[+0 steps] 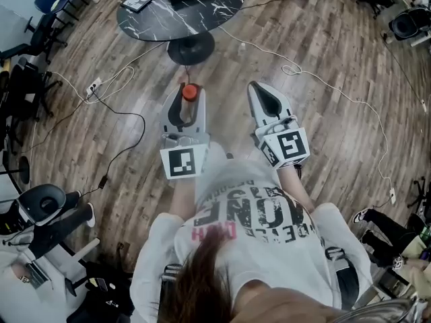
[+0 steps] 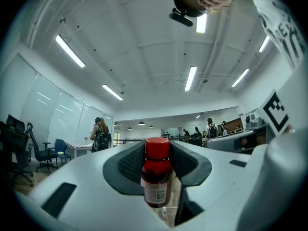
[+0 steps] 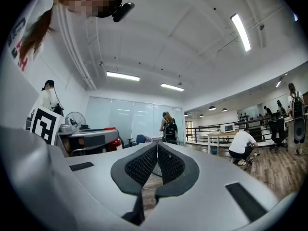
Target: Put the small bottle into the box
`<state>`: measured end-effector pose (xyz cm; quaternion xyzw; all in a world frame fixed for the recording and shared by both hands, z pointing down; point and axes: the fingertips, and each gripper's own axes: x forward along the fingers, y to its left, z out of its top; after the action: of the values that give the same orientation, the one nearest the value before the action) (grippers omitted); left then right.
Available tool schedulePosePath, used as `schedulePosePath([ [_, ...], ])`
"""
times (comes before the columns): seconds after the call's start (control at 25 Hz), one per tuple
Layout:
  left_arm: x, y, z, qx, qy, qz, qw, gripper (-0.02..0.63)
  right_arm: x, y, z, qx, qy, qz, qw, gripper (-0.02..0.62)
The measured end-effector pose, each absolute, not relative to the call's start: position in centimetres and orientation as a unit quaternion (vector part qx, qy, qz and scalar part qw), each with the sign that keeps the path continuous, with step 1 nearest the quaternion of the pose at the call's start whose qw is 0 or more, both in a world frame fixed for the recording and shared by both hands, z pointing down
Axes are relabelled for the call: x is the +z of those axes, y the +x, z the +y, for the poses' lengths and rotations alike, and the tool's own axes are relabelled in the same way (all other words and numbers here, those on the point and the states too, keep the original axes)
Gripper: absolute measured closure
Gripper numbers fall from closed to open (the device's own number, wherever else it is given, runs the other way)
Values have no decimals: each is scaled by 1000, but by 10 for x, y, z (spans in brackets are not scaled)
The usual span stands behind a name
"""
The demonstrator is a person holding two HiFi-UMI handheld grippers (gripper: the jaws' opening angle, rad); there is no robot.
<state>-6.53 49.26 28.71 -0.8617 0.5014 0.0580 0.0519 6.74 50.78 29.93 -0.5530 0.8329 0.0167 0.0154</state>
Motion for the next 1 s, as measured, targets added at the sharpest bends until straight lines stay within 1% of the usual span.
schedulePosePath([
  [0.28,288,-60,480,58,-864,497,61,459,302,76,499,18,-559,829,16,594],
  [0.52,300,-59,452,58,-869,489,44,459,316,72,467,9,-561,828,11,594],
  [1.0,287,-79,316,47,-878,474,45,459,297,52,340,13,-574,819,8,594],
])
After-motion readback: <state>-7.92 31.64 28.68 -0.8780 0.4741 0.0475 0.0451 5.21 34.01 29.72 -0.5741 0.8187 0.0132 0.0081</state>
